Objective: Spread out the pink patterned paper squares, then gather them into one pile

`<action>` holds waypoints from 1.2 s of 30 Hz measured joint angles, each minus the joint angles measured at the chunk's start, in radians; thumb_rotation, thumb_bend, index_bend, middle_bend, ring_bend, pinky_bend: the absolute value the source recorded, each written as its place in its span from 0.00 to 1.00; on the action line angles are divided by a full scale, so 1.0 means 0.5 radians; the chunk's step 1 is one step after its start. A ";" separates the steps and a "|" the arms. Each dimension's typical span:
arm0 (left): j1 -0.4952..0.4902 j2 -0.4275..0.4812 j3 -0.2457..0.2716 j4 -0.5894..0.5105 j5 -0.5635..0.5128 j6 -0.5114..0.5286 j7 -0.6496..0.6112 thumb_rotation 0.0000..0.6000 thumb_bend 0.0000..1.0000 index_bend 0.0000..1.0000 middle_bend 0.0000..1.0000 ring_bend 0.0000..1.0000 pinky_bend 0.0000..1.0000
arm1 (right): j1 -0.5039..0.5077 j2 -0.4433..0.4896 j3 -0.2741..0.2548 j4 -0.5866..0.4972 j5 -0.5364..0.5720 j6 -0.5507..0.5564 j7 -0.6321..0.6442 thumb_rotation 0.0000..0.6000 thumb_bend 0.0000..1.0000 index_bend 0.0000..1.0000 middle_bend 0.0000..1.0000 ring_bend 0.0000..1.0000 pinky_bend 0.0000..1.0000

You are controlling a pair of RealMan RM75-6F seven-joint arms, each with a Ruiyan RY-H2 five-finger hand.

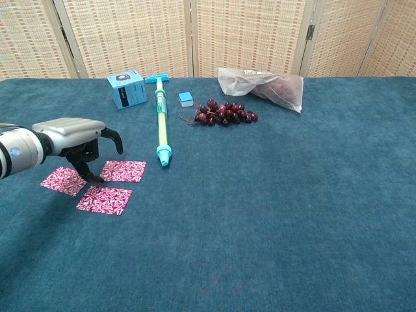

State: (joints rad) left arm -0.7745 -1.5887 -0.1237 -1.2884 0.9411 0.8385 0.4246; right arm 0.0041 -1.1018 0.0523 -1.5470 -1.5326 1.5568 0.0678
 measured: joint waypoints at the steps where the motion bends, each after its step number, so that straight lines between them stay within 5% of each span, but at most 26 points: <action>1: -0.003 -0.006 -0.004 0.004 -0.013 0.000 0.007 1.00 0.25 0.34 1.00 1.00 1.00 | -0.001 0.000 0.000 0.001 0.002 0.000 0.001 1.00 0.24 0.00 0.26 0.20 0.19; 36: -0.093 -0.089 -0.001 0.044 -0.249 -0.051 0.157 1.00 0.26 0.37 1.00 1.00 1.00 | -0.027 -0.006 0.006 0.045 0.032 0.011 0.046 1.00 0.24 0.00 0.27 0.20 0.19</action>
State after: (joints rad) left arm -0.8212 -1.6332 -0.1241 -1.2664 0.8164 0.8129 0.5032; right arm -0.0096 -1.1050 0.0553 -1.5245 -1.5166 1.5625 0.0906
